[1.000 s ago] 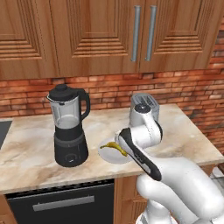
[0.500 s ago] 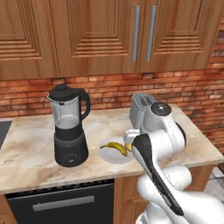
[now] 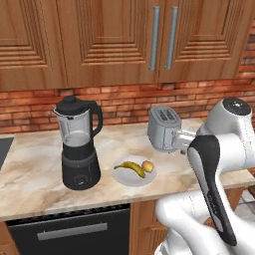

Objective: Pick the mango and banana from the fridge and place them on the plate next to the blender to make a fruit smoothie.

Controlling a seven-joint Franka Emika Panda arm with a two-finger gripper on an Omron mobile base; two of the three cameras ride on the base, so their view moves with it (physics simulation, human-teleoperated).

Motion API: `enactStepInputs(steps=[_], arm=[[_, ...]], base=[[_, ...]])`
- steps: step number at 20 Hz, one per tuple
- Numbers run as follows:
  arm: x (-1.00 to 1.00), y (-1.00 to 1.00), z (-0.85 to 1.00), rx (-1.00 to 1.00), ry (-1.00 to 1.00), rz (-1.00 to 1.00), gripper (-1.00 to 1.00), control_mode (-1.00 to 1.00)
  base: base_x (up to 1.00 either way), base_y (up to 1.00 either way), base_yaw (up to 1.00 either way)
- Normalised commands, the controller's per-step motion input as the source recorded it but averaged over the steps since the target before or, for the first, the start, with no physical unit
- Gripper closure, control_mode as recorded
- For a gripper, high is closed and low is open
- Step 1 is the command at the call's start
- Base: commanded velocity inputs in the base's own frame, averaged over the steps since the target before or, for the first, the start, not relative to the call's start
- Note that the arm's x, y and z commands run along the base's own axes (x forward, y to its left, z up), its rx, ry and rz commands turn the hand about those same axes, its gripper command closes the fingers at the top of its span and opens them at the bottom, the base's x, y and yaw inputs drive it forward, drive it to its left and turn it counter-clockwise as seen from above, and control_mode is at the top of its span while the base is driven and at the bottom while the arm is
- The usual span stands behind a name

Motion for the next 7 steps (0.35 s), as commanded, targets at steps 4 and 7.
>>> enactStepInputs(steps=[4,7], arm=[[0.00,-0.28,0.00,0.07,0.00,0.00,-1.00,-1.00],[0.00,-0.05,0.00,0.00,0.00,0.00,-1.00,-1.00]], base=[[0.00,0.00,0.00],[0.00,0.00,0.00]])
